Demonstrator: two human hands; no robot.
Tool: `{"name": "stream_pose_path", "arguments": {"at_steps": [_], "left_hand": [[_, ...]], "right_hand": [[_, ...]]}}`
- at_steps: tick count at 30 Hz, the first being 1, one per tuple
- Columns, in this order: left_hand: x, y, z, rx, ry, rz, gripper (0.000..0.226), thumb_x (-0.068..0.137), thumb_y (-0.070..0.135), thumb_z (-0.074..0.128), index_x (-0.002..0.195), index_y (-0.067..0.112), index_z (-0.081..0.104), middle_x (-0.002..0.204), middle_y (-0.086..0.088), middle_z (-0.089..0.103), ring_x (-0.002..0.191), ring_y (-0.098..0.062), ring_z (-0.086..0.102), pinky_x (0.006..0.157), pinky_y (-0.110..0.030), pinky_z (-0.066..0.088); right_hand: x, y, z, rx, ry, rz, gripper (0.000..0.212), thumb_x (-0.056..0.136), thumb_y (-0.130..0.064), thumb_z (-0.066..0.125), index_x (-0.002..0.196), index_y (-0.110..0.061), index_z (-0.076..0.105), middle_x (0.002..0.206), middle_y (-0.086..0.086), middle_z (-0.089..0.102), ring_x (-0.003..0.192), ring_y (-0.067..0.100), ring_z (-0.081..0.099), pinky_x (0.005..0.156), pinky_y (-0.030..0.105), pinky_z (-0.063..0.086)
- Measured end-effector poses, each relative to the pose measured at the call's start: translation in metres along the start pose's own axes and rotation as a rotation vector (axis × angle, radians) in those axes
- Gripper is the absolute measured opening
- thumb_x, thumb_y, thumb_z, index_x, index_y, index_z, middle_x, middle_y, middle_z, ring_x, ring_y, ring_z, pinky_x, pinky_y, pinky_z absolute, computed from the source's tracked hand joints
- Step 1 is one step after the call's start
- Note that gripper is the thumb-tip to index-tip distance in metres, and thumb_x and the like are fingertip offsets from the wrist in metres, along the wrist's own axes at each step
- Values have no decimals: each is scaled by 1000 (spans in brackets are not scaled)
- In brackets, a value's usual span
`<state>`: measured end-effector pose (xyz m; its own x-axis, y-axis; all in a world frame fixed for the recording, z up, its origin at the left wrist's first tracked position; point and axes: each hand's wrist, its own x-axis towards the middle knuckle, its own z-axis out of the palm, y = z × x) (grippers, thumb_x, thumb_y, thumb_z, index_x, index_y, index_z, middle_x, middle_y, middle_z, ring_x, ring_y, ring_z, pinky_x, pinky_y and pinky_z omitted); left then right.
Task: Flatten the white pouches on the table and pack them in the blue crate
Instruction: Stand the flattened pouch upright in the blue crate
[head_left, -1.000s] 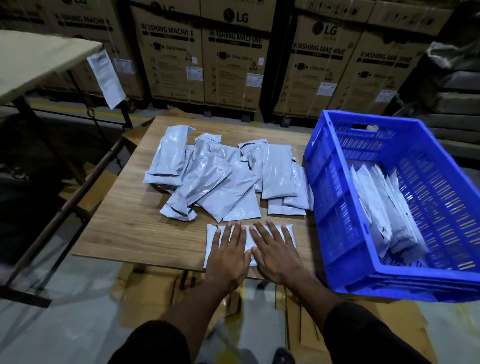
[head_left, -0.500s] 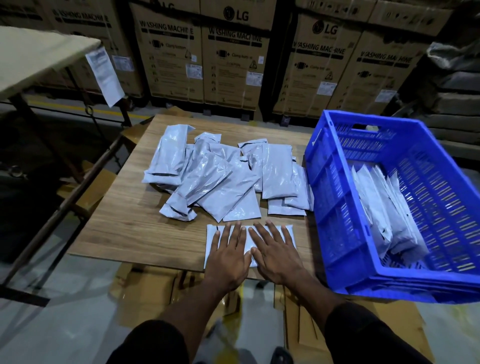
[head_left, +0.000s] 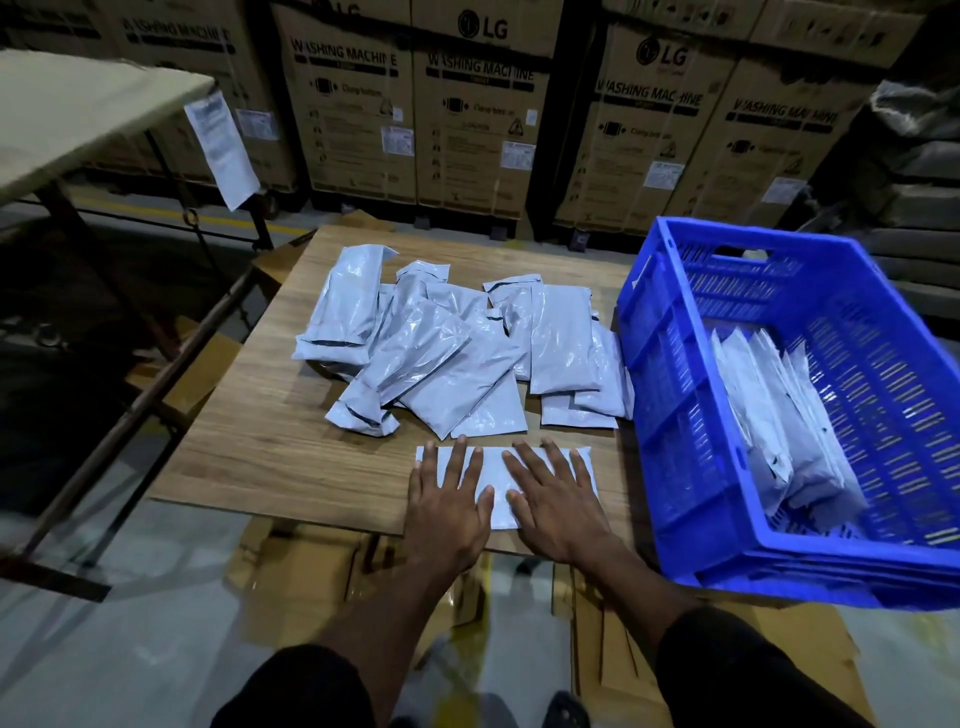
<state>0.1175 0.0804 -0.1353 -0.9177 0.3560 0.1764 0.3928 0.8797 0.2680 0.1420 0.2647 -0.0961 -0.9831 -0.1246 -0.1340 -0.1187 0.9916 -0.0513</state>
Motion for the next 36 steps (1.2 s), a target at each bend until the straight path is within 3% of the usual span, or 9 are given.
{"name": "stream_pose_path", "arguments": {"at_steps": [7,10,14,17,19,22,25,29,36], "left_hand": [[1,1,3,28,22,8,57,106,45,33,152,15,47,165,-7,30,150,-47,22,117,-60,25],[2,4,2,37,-19,-5,57,104,44,33,150,14,48,164,-8,31,149,-49,22,116,-63,26],[11,20,-1,15,-35,-129,60,100,46,31,144,15,56,159,-8,41,144,-53,30,114,-67,20],[18,33,-1,63,-85,21,61,101,47,27,149,17,50,161,-4,39,150,-43,24,118,-68,11],[20,41,1,77,-125,103,61,101,45,23,149,18,49,158,-2,43,151,-39,25,117,-68,15],[21,44,8,54,-154,69,60,102,40,19,149,19,51,156,0,47,148,-37,33,112,-66,30],[15,37,8,38,-126,108,57,104,38,21,152,20,47,159,1,42,149,-36,32,113,-63,32],[11,37,4,26,-88,138,56,104,37,24,154,21,43,160,1,40,149,-37,31,113,-60,33],[8,3,7,-44,-70,117,59,108,42,22,152,8,45,158,-10,42,149,-34,33,114,-51,28]], "right_hand": [[-8,19,-8,126,-43,49,69,103,-56,23,160,-22,1,166,-2,-17,152,20,-16,123,41,-5],[-17,29,-4,101,-51,77,70,102,-61,16,160,-25,0,167,-2,-12,153,19,-13,124,46,1],[-14,25,-5,72,-76,115,68,101,-63,13,159,-30,-1,166,-7,-13,153,17,-14,122,53,-4],[-14,21,-8,90,-99,133,68,101,-61,13,159,-30,0,166,-7,-14,152,17,-15,121,55,-6],[-15,19,-9,108,-126,141,66,102,-59,13,159,-30,-2,166,-7,-15,152,18,-17,121,55,-7],[-13,18,-14,136,-170,155,63,104,-54,11,159,-27,-4,166,-5,-16,151,19,-19,120,56,-9],[-10,19,-21,79,-121,106,62,105,-47,9,160,-21,4,167,-3,-8,152,23,-17,120,57,-10],[-10,15,-17,70,-60,31,79,89,-50,-12,160,-20,6,168,-2,-1,153,23,-13,122,48,-9],[-9,13,-11,83,-21,46,78,89,-48,-7,159,-24,17,167,-5,11,154,23,1,123,45,0]]}}
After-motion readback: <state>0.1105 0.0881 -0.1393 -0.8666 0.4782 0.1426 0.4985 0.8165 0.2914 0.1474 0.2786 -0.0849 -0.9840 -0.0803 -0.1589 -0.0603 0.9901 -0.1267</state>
